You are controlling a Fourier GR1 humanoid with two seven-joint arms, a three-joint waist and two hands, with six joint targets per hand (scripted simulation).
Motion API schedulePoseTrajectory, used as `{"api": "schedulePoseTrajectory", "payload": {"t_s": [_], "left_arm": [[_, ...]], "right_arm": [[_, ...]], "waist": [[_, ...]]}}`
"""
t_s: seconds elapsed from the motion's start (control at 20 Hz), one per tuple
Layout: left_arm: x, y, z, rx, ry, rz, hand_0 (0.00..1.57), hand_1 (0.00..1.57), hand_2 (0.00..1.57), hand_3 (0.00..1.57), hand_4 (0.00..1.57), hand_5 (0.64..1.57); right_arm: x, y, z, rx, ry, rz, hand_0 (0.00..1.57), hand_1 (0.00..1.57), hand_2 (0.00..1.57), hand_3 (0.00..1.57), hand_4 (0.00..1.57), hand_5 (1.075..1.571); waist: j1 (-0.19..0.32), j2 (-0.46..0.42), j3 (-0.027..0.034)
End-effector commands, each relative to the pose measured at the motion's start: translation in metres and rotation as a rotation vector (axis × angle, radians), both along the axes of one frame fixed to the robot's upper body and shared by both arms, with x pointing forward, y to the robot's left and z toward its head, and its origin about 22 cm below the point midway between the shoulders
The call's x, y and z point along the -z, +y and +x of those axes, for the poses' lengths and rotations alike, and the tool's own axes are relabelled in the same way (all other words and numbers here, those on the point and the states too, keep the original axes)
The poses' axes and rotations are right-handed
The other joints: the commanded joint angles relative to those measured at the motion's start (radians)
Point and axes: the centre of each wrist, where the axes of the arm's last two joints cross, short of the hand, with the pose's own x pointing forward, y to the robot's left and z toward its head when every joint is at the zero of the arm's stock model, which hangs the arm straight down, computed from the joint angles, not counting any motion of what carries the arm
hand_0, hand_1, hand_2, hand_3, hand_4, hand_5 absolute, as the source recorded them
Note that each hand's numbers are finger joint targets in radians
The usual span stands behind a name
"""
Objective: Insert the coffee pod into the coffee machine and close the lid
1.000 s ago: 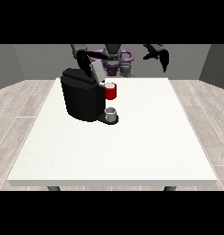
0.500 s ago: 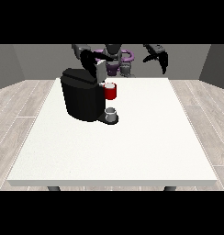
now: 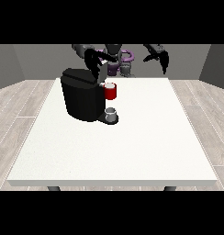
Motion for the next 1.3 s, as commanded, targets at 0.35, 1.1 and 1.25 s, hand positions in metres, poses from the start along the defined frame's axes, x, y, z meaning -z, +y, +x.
{"api": "schedulePoseTrajectory", "payload": {"t_s": [0.35, 1.1, 1.25], "left_arm": [[-0.014, -0.022, 0.012, 0.104, -0.069, 0.003, 0.00, 0.00, 0.00, 0.00, 0.40, 1.571], [-0.062, -0.039, 0.038, 0.210, -0.187, -0.016, 0.00, 0.00, 0.00, 0.00, 0.25, 1.571], [-0.064, -0.041, 0.038, 0.242, -0.228, -0.017, 0.00, 0.00, 0.00, 0.00, 0.20, 1.571]], "right_arm": [[-0.075, 0.041, -0.001, -0.091, -0.226, -0.079, 0.00, 0.00, 0.00, 0.00, 0.24, 1.571], [-0.155, 0.018, -0.019, -0.038, -0.372, -0.156, 0.00, 0.00, 0.00, 0.00, 0.00, 1.571], [-0.166, 0.033, -0.015, -0.035, -0.437, -0.142, 0.00, 0.00, 0.00, 0.00, 0.00, 1.571]], "waist": [[0.163, 0.076, -0.0121], [0.306, 0.227, -0.0120], [0.326, 0.274, -0.0128]]}}
